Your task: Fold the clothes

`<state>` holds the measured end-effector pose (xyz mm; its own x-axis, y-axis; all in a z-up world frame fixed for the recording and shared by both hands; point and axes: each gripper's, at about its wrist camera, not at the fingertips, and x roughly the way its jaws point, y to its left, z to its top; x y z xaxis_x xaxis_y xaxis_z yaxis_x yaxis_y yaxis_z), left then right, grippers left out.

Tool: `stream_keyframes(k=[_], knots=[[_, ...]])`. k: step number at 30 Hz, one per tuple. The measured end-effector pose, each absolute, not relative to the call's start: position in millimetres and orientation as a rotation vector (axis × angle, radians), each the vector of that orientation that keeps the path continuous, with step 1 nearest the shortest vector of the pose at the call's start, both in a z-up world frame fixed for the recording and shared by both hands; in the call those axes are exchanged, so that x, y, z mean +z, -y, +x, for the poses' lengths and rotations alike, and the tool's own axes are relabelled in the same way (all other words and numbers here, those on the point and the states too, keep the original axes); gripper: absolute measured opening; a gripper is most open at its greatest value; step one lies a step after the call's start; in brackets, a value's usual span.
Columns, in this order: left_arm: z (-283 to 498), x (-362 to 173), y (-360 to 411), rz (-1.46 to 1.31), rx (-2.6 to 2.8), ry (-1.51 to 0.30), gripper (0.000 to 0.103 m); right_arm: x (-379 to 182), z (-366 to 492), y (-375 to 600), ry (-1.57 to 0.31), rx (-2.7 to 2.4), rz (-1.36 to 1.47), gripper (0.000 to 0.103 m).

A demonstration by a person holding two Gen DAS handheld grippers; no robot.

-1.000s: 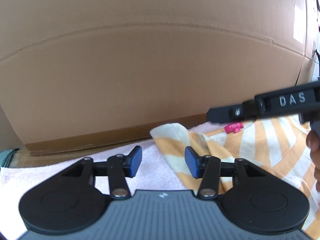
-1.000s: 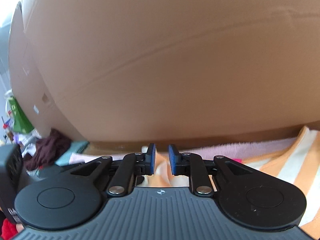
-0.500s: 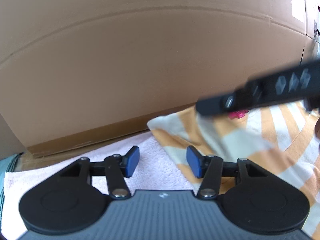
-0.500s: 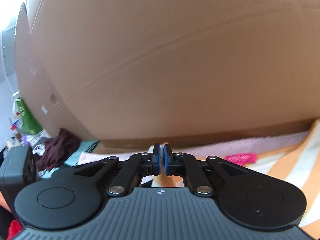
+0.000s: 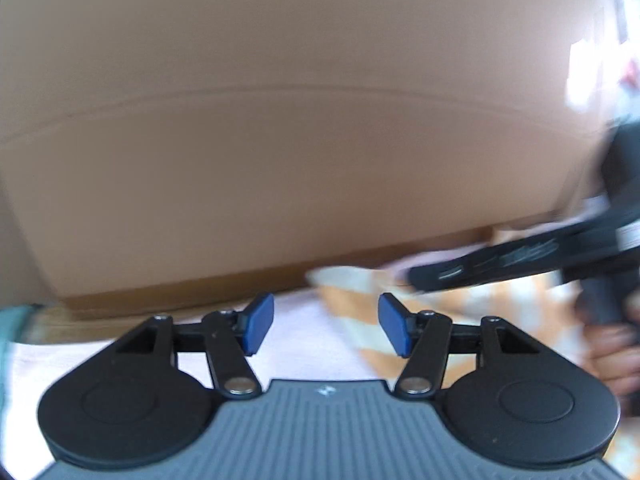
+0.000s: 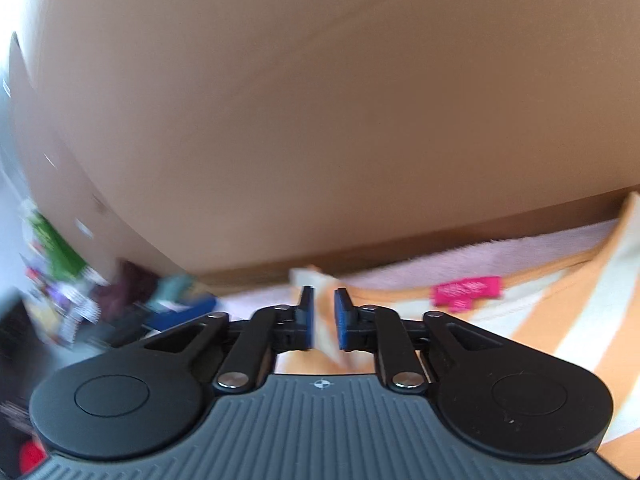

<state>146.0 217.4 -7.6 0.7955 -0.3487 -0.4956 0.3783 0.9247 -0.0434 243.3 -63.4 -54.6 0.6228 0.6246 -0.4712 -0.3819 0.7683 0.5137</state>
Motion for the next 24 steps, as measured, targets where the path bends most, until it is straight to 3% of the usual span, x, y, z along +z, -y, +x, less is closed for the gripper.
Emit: stream_keyframes(k=[5, 9, 14, 19, 20, 21, 23, 24], knots=[[139.2, -30.3, -181.4, 0.259, -0.499, -0.615, 0.062, -63.0, 245.5, 44.7, -0.674, 0.583, 0.293, 0.008], [137.1, -33.3, -186.0, 0.298, -0.462, -0.602, 0.077, -64.3, 248.9, 53.3, -0.662, 0.561, 0.309, 0.005], [135.1, -31.5, -199.4, 0.279, -0.418, -0.596, 0.075, -49.3, 241.3, 83.5, -0.615, 0.54, 0.344, 0.013], [141.5, -30.1, -167.4, 0.317, -0.4, -0.606, 0.074, -59.4, 251.9, 97.5, -0.752, 0.68, 0.439, 0.014], [138.4, -27.8, -166.1, 0.322, -0.398, -0.603, 0.074, -65.3, 254.8, 99.1, -0.756, 0.673, 0.452, 0.002], [137.1, -26.4, -165.6, 0.326, -0.395, -0.597, 0.073, -68.3, 257.5, 104.7, -0.747, 0.645, 0.472, 0.001], [132.9, -19.8, -166.6, 0.307, -0.404, -0.567, 0.071, -62.4, 253.9, 120.1, -0.687, 0.538, 0.451, 0.005], [130.3, -15.4, -168.2, 0.286, -0.417, -0.545, 0.071, -59.7, 252.7, 126.3, -0.68, 0.552, 0.468, 0.015]])
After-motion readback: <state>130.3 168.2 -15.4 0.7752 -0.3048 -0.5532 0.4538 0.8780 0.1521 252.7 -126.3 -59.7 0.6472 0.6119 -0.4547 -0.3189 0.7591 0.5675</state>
